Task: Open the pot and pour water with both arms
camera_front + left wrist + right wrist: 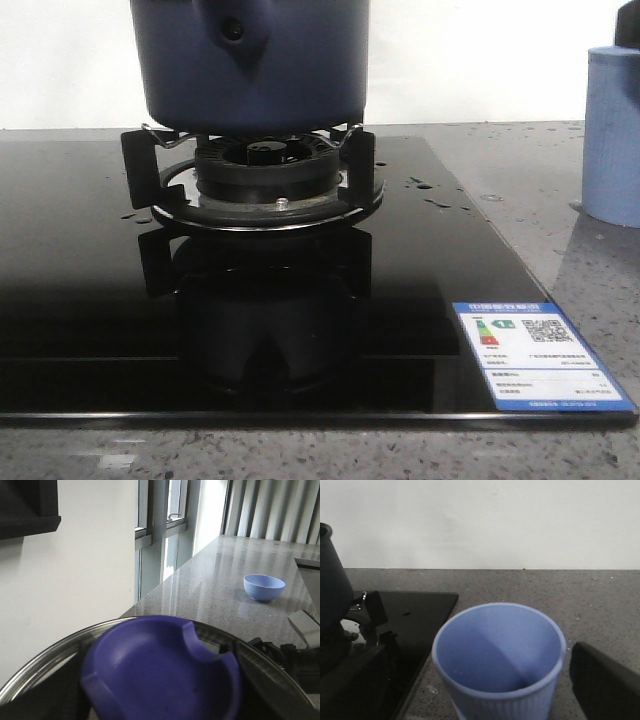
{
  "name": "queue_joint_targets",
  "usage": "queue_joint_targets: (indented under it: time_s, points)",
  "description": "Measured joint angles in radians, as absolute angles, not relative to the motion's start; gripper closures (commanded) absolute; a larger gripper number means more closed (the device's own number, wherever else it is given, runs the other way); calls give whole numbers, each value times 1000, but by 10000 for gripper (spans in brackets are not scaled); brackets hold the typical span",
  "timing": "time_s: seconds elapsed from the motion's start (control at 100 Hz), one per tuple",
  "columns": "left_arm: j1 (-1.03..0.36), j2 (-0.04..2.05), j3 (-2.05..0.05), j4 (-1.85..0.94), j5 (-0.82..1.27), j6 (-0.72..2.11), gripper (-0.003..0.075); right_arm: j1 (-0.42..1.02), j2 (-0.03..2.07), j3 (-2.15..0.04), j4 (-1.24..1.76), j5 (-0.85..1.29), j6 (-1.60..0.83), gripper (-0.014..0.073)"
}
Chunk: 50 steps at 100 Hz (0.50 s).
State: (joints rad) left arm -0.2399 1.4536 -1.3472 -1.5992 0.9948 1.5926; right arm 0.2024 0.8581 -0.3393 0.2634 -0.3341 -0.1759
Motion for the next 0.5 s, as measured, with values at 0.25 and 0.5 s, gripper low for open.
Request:
queue_joint_targets:
  time_s: [0.25, 0.5]
  points:
    - [-240, 1473, -1347, -1539, 989, 1593, 426, 202, 648, -339, 260, -177, -176, -52]
    - [-240, 1531, -1347, -1508, 935, 1616, 426, 202, 466, -339, 258, -28, -173, 242]
